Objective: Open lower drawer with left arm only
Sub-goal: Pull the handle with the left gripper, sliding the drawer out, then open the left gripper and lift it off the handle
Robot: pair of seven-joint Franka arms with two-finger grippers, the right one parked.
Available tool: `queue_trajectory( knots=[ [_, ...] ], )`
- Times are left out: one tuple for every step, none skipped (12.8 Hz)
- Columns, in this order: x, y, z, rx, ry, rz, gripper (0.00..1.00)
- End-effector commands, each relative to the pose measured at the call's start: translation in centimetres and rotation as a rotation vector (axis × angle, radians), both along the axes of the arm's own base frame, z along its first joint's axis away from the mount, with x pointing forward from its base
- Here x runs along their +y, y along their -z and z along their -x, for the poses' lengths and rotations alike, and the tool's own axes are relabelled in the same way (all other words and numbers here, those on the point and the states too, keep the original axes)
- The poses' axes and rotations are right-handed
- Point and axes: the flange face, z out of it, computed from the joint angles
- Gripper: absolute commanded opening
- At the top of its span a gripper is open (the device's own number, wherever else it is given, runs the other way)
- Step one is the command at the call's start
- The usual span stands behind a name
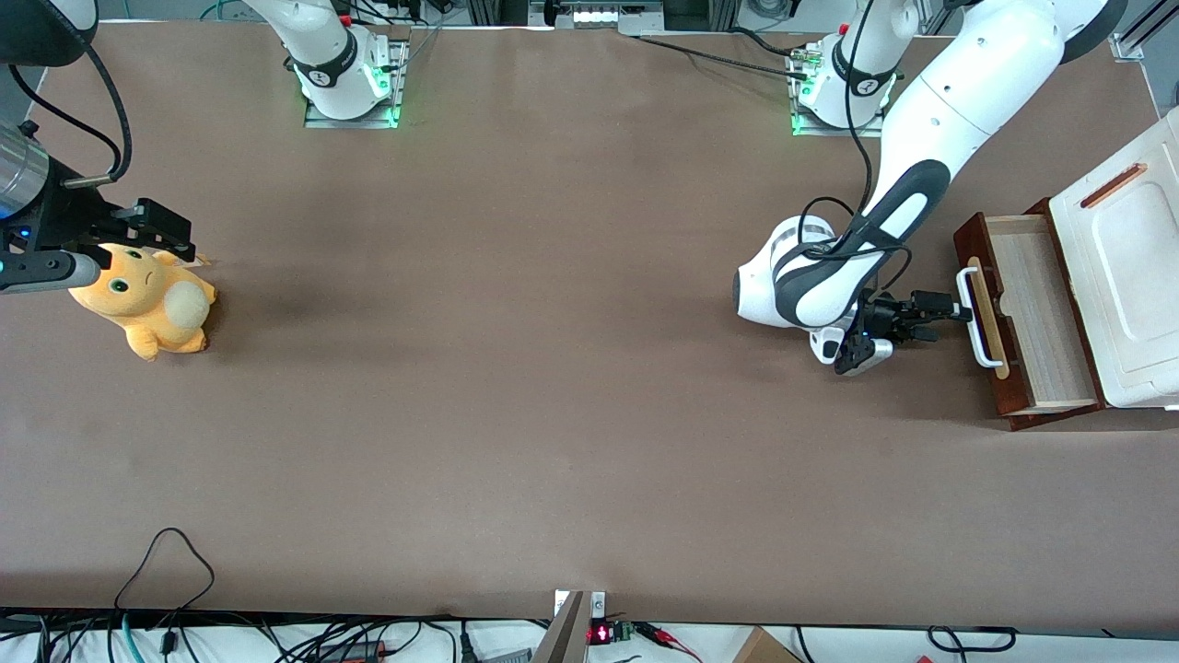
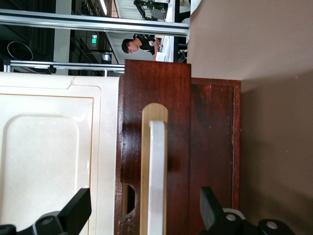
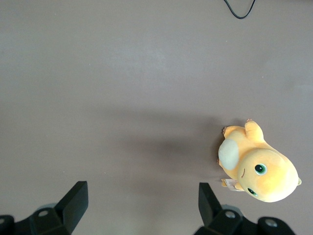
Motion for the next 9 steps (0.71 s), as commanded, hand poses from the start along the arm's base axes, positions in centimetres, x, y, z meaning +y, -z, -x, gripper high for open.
queue_trajectory(
  knots=[
    [-0.6, -3.2, -1.0, -0.011, -0.007, 0.059, 0.97],
    [-0.8, -4.2, -1.2, 0.018, 0.004, 0.085, 0.97],
    [-1.3, -5.8, -1.5, 0.038, -0.009, 0.144, 0.98],
    [-1.7, -7.8, -2.5, 0.035, -0.039, 0.218, 0.99],
    [-2.2, -9.4, -2.8, 0.045, -0.083, 0.292, 1.00],
    [-2.6, -11.5, -3.2, 0.058, -0.128, 0.367, 1.00],
    [-3.2, -13.6, -3.4, 0.072, -0.157, 0.428, 1.00],
    [-4.7, -16.1, -3.6, 0.080, -0.181, 0.512, 1.00],
    [-5.4, -19.0, -3.8, 0.086, -0.211, 0.600, 1.00]
  ],
)
